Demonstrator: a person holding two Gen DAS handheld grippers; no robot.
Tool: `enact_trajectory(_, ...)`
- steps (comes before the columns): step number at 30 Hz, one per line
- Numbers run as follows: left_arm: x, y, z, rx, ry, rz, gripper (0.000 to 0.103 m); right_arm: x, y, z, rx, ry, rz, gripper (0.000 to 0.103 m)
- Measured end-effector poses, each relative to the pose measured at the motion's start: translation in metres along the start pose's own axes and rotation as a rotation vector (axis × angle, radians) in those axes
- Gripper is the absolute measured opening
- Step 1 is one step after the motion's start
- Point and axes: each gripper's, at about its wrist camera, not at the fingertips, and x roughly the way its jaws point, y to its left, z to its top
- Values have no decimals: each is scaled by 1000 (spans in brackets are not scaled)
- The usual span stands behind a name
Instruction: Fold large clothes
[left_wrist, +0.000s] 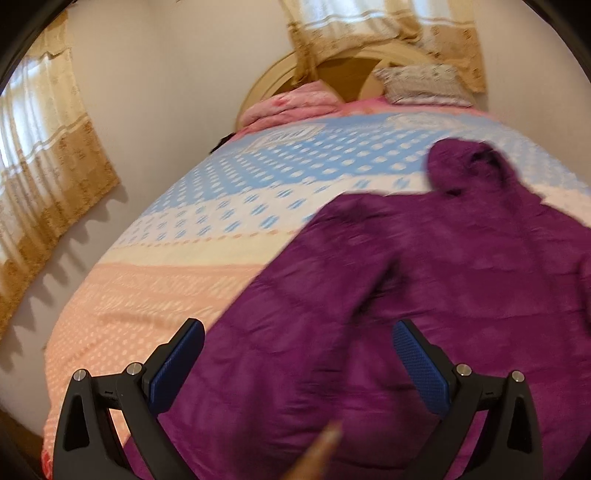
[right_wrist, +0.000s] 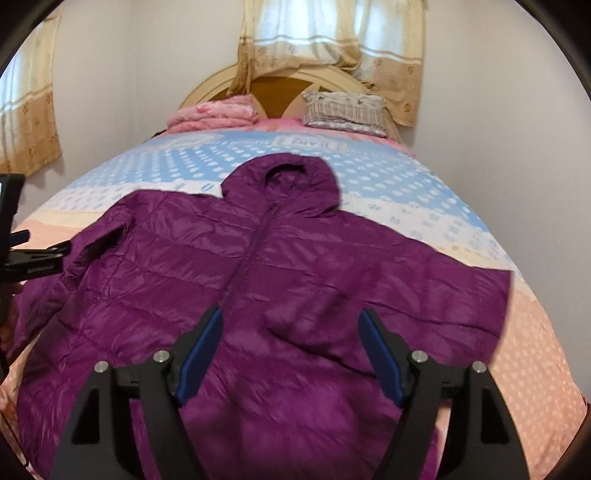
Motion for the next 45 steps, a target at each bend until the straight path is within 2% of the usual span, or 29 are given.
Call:
enact_trajectory(2,-17,-23,6,21,-21,-60,102,-11,-21,-6,41,-4,-53,82)
enact_trajectory(3,-24,-38,9,39,-29,-96,102,-17,-41,-13,68,-4,-113,83)
enact_trajectory(7,-45,-108,17,99,-15,-277,102,-28,-96,-36,172,-1,-255,86)
enact_trajectory(9,-49,-145,19,129,-4,-357,102,-31,-116,-48,229,-9,-277,87)
enact_trajectory(13,-42,-217,20,221,10,-407,102,-28,-133,-67,255,-6,-297,87)
enact_trajectory(16,-22,-257,19,256,64,-424,101,-25,-134,-71,233,-15,-300,87)
enact_trajectory(17,-16,-267,17,267,82,-421,97,-25,-135,-72,226,-21,-302,88)
enact_trajectory(18,-12,-274,15,277,92,-423,76,-25,-137,-74,223,-27,-306,89)
enact_trajectory(19,-7,-283,12,298,118,-459,37,-23,-138,-75,223,-30,-311,91)
enact_trajectory(20,-3,-288,10,308,149,-500,20,-24,-141,-79,226,-29,-312,92)
enact_trajectory(21,-1,-290,9,306,164,-515,15,-24,-144,-82,232,-24,-311,92)
enact_trajectory(22,-4,-291,9,302,148,-513,9,-23,-146,-84,238,-16,-314,92)
enact_trajectory(23,-10,-290,10,302,114,-512,7,-20,-148,-85,241,-7,-325,92)
enact_trajectory(26,-22,-283,15,302,73,-502,6,-17,-155,-89,263,11,-335,92)
enact_trajectory(31,-53,-239,32,295,-56,-455,6,-21,-158,-91,273,14,-332,92)
enact_trajectory(34,-66,-206,43,263,-111,-417,6,-21,-154,-86,258,15,-324,92)
enact_trajectory(38,-68,-166,47,255,-196,-295,6,-17,-146,-76,237,19,-306,92)
enact_trajectory(40,-60,-150,43,255,-206,-242,6,-14,-141,-69,218,25,-295,92)
enact_trajectory(45,-18,-123,20,250,-146,-144,6,-1,-133,-49,192,50,-255,92)
